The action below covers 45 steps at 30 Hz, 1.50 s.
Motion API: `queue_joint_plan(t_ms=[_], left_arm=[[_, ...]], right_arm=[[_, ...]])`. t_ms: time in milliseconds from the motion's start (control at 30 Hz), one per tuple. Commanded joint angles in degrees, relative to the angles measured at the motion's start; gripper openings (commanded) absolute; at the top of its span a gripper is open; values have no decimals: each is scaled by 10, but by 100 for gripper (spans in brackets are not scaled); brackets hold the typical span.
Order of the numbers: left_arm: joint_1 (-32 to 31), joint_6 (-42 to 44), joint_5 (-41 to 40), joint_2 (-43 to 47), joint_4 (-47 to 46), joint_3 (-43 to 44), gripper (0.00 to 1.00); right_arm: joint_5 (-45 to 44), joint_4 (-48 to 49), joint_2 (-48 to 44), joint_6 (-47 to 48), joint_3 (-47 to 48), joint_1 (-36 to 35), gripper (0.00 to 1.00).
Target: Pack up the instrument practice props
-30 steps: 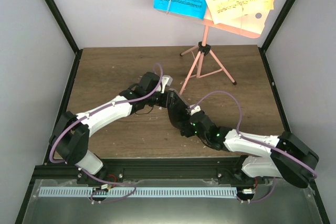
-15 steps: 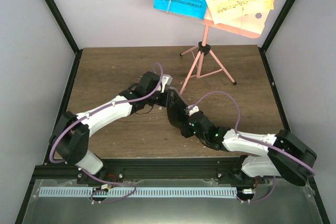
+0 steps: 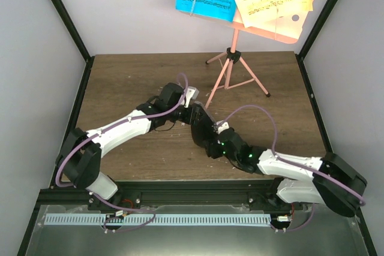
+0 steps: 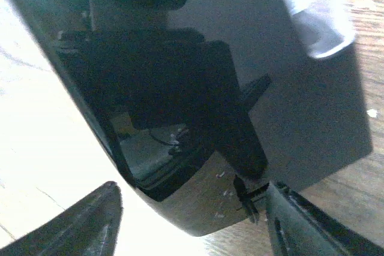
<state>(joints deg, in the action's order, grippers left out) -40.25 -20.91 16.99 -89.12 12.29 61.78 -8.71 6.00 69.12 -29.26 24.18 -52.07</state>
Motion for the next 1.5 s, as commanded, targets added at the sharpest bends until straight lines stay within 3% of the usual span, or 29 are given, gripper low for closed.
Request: queue_joint_plan(t_ms=[0,167,267,467,633,833,1067,1167,1267,1367,1467], left_arm=[[-13,59,-9,24,55,11,39],[-21,146,-14,33,94,21,38],[-38,201,-12,36,114,24,39],[-84,286,-47,38,142,26,41],[-84,299,-51,29,147,24,53],[-85,284,-37,40,143,30,84],[-79,255,10,146,108,15,92],[-54,215,29,188,105,17,94],[12,160,71,219,115,22,94],[69,138,111,242,135,27,94],[117,140,126,256,167,41,95]], right_arm=[[-19,-14,-66,-16,2,-2,76],[-30,-43,-165,10,0,9,97],[8,-57,-196,23,2,47,99],[160,-51,-245,26,-25,190,92],[246,-34,-278,3,-70,279,87],[288,10,-244,-20,-95,304,83],[351,67,-177,17,-98,304,78],[417,97,-155,65,-104,304,78],[495,177,-161,101,-141,300,82],[491,251,-198,97,-192,295,95],[467,259,-215,120,-196,290,100]])
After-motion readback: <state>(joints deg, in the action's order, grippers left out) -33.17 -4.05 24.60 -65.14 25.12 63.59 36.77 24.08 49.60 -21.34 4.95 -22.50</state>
